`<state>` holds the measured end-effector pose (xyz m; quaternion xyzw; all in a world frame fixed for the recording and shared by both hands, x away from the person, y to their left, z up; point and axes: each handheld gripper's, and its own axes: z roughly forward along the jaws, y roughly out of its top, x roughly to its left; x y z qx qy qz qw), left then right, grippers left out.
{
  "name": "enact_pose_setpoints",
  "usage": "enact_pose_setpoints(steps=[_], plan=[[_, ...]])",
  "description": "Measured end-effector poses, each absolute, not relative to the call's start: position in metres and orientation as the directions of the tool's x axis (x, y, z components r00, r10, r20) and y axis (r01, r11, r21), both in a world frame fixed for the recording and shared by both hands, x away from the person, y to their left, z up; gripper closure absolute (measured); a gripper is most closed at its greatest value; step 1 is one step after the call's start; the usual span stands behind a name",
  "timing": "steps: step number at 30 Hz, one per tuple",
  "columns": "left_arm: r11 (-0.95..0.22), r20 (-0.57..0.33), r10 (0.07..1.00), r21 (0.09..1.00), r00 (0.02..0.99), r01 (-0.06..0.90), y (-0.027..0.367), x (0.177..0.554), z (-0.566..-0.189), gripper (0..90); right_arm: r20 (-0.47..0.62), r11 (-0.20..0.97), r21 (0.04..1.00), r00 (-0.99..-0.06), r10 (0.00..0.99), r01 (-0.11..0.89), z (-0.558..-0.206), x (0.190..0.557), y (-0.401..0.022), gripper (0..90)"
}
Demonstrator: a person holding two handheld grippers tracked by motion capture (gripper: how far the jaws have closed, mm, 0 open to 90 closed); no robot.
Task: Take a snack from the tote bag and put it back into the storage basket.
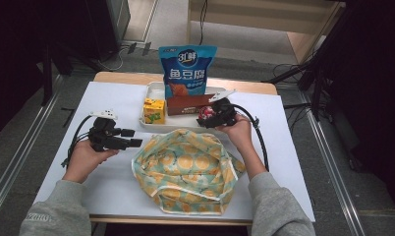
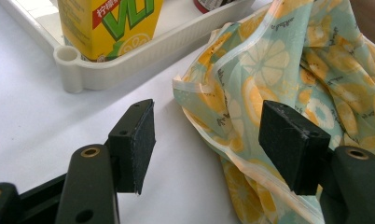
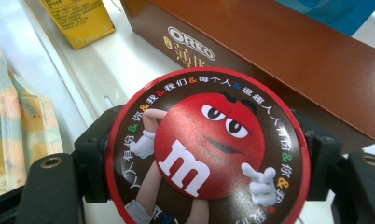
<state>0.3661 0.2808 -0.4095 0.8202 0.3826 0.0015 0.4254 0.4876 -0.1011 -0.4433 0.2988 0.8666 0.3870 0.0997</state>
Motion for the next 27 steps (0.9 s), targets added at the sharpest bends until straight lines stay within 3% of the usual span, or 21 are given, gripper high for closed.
enact_pose_setpoints(steps=[14,27], plan=[[-0.347,-0.325,0.628,0.697,0.707,0.628,0.28,0.366,-0.41,36.5,0.126,0.482,0.737,-0.798,0.59,0.473,-0.443,0.49,-0.109,22.8],[-0.348,-0.322,0.631,0.695,0.706,0.629,0.28,0.366,-0.41,36.4,0.152,0.434,0.775,-0.801,0.579,0.46,-0.414,0.481,-0.126,20.8]])
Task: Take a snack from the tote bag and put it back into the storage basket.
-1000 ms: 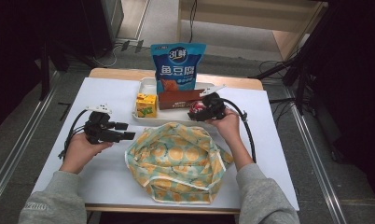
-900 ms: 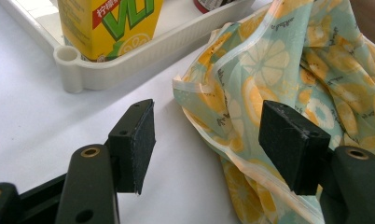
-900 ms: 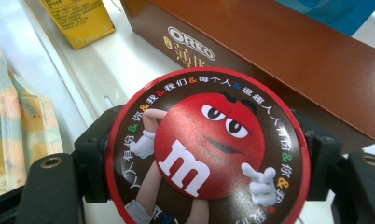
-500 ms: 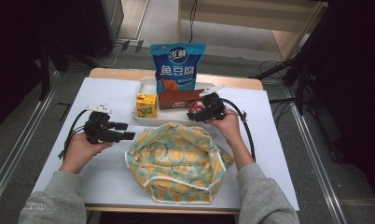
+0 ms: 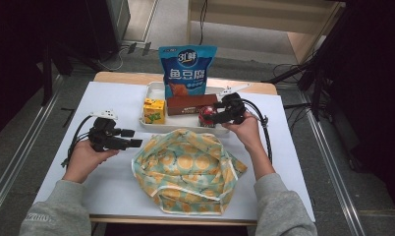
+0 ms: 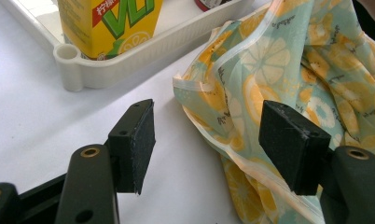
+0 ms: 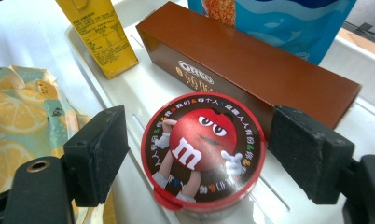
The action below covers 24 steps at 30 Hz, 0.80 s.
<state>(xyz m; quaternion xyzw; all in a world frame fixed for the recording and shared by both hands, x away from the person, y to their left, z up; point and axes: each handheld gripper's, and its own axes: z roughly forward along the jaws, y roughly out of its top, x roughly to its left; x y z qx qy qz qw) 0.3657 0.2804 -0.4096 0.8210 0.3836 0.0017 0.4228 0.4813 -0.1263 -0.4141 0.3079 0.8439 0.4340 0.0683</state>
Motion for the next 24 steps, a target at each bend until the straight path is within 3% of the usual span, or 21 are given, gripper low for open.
enact_pose_setpoints(steps=[24], plan=[[-0.339,-0.318,0.637,0.702,0.702,0.626,0.283,0.369,-0.408,36.4,0.139,0.393,0.793,-0.766,0.628,0.466,-0.408,0.45,-0.147,32.0]])
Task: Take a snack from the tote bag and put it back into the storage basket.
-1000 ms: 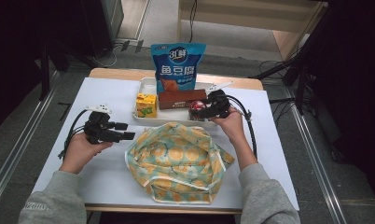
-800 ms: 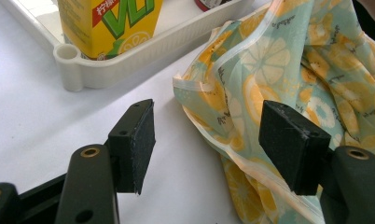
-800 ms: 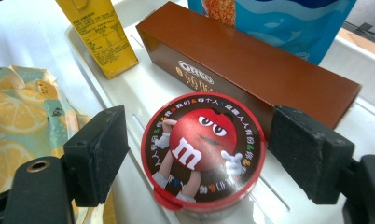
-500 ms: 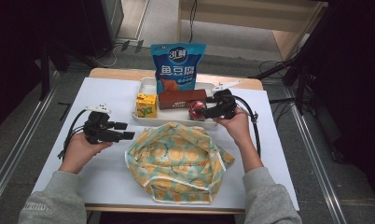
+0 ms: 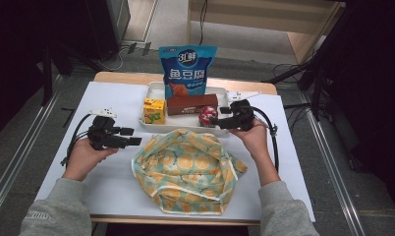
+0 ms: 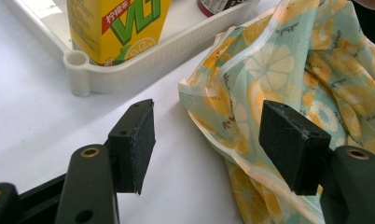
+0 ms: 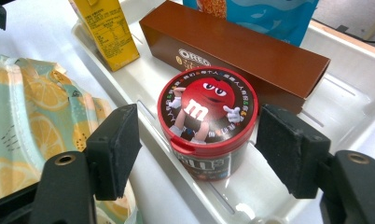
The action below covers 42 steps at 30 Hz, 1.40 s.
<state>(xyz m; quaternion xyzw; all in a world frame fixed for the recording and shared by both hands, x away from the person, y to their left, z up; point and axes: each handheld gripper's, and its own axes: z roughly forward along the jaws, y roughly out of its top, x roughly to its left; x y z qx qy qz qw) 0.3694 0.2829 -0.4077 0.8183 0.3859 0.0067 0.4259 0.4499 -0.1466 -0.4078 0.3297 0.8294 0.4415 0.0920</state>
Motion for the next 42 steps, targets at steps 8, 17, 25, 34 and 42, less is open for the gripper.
enact_pose_setpoints(steps=[8,17,25,34,42], plan=[[-0.341,-0.317,0.634,0.703,0.705,0.624,0.282,0.372,-0.408,36.4,0.128,0.38,0.803,-0.756,0.641,0.458,-0.409,0.441,-0.155,45.1],[-0.338,-0.318,0.635,0.705,0.704,0.623,0.283,0.373,-0.408,36.4,0.143,0.369,0.795,-0.74,0.657,0.482,-0.414,0.438,-0.161,61.3],[-0.339,-0.32,0.636,0.702,0.703,0.626,0.283,0.372,-0.408,36.4,0.141,0.392,0.779,-0.746,0.651,0.489,-0.419,0.436,-0.162,83.2],[-0.344,-0.316,0.636,0.7,0.704,0.625,0.282,0.372,-0.408,36.4,0.168,0.389,0.77,-0.75,0.64,0.505,-0.423,0.437,-0.162,90.0],[-0.345,-0.316,0.635,0.7,0.705,0.625,0.282,0.372,-0.408,36.4,0.168,0.411,0.753,-0.754,0.634,0.514,-0.427,0.438,-0.155,90.0]])
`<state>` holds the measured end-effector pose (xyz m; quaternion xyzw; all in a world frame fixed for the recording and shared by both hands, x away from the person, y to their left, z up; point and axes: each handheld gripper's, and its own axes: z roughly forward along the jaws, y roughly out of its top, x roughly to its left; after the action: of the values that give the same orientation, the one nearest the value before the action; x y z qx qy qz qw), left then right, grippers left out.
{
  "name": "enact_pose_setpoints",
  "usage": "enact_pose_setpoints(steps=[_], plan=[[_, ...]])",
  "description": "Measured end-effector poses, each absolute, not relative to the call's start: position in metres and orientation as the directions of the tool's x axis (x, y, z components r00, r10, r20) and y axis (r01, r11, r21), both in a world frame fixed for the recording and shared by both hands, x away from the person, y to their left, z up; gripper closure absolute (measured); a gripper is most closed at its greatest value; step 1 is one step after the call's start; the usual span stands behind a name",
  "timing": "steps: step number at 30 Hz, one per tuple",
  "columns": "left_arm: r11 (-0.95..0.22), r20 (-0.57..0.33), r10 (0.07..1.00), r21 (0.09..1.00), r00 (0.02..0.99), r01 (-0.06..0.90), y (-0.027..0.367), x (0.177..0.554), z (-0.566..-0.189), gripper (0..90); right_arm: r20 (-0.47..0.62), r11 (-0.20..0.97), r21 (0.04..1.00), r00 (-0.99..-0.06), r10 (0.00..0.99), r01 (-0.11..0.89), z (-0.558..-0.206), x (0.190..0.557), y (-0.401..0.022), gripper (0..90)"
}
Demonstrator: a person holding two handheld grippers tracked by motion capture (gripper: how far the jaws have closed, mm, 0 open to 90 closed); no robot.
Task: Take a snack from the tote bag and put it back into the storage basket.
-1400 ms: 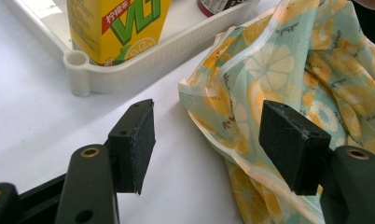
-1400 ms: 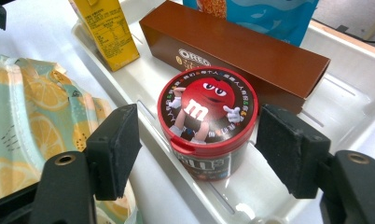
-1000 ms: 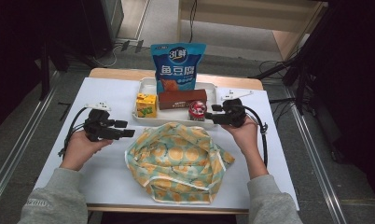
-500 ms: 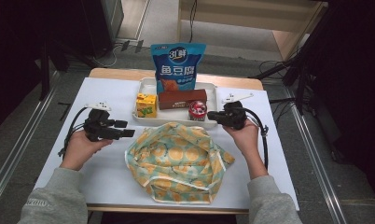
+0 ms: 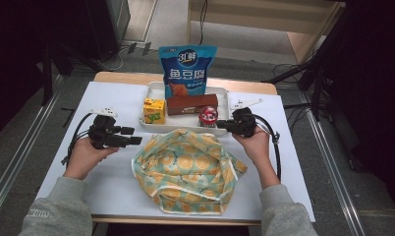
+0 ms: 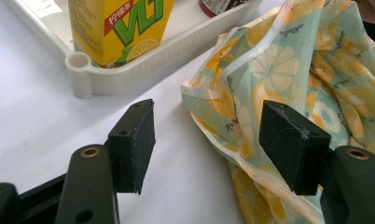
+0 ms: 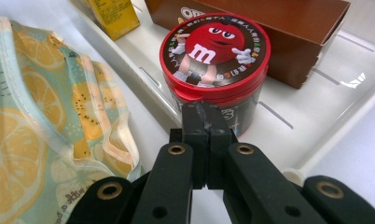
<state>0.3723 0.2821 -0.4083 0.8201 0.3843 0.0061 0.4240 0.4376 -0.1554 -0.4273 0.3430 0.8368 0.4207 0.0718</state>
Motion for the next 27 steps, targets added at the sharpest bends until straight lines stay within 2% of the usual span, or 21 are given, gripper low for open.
enact_pose_setpoints(steps=[27], plan=[[-0.345,-0.315,0.636,0.701,0.705,0.625,0.2819,0.3724,-0.4085,36.4,0.166,0.418,0.753,-0.761,0.627,0.508,-0.43,0.4385,-0.1454,90.0]])
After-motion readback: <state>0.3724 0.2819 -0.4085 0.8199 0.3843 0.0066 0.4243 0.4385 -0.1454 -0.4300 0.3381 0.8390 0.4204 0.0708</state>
